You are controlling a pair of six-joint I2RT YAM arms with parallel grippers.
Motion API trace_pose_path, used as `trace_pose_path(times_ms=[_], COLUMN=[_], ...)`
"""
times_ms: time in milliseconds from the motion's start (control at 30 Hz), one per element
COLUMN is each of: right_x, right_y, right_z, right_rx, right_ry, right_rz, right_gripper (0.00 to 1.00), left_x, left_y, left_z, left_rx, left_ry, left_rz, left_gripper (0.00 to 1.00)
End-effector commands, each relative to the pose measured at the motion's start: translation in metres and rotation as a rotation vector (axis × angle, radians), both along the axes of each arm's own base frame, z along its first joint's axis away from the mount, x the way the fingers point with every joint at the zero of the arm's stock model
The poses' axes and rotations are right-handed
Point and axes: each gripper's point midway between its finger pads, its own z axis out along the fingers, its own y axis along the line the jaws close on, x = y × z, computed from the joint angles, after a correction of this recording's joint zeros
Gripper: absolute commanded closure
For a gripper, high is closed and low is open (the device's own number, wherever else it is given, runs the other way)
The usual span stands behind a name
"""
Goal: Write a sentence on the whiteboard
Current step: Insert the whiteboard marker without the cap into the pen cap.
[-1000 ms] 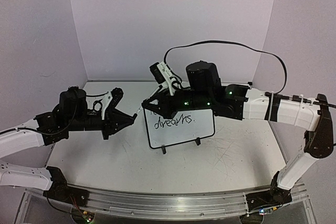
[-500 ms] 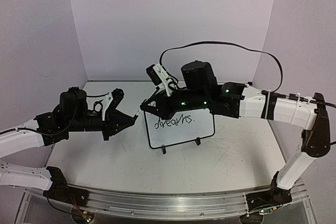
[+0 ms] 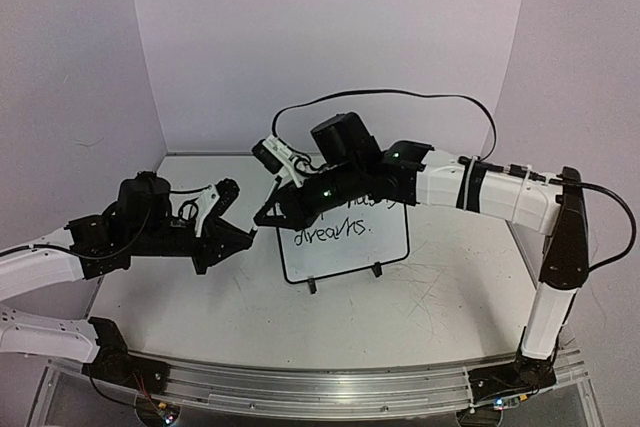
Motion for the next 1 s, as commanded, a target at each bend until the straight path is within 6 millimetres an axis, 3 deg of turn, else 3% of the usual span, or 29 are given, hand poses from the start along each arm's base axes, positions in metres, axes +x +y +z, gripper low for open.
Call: trace_pose_path(times_ms=[0,267,433,533,633,700,733,800,833,900,967], right_x=[-0.038,-0.043,-0.045,-0.047,-0.039,-0.031,-0.027,-0.016,-0.008,0.002,0.011], right_y=[0.007,0.025,0.036,0.035,0.029,0.022,0.016,0.001,-0.009,-0.030,-0.052], right_z=[-0.026,-0.062,-0.082,-0.087,-0.076,-0.057,-0.051,-0.019,-0.010,0.032,0.055], right_rx=[-0.065,-0.119,-0.115,-0.119,-0.093,-0.052,-0.037,0.038,0.064,0.165,0.208], right_ry=[0.155,0.338,0.475,0.468,0.431,0.375,0.342,0.256,0.230,0.141,0.046], right_rz=[0.153,0.118,0.022,-0.021,-0.059,-0.081,-0.103,-0.144,-0.168,-0.205,-0.264], right_gripper=[1.00,1.00,1.00,1.00,1.00,0.95,0.88,0.68,0.62,0.49,0.36], left_x=[0.014,0.016,0.016,0.015,0.016,0.016,0.016,0.020,0.021,0.026,0.032], left_y=[-0.001,-0.015,-0.022,-0.022,-0.015,-0.010,-0.007,0.002,0.007,0.020,0.036], left_z=[0.063,0.103,0.106,0.102,0.097,0.090,0.087,0.077,0.070,0.054,0.043], left_rx=[-0.124,-0.149,-0.094,-0.091,-0.093,-0.091,-0.088,-0.082,-0.082,-0.082,-0.100], left_ry=[-0.155,-0.270,-0.359,-0.357,-0.342,-0.318,-0.302,-0.254,-0.228,-0.165,-0.104], left_rz=[0.057,0.099,0.220,0.237,0.266,0.282,0.300,0.356,0.384,0.468,0.580], left_gripper=[1.00,1.00,1.00,1.00,1.00,1.00,1.00,1.00,1.00,1.00,1.00])
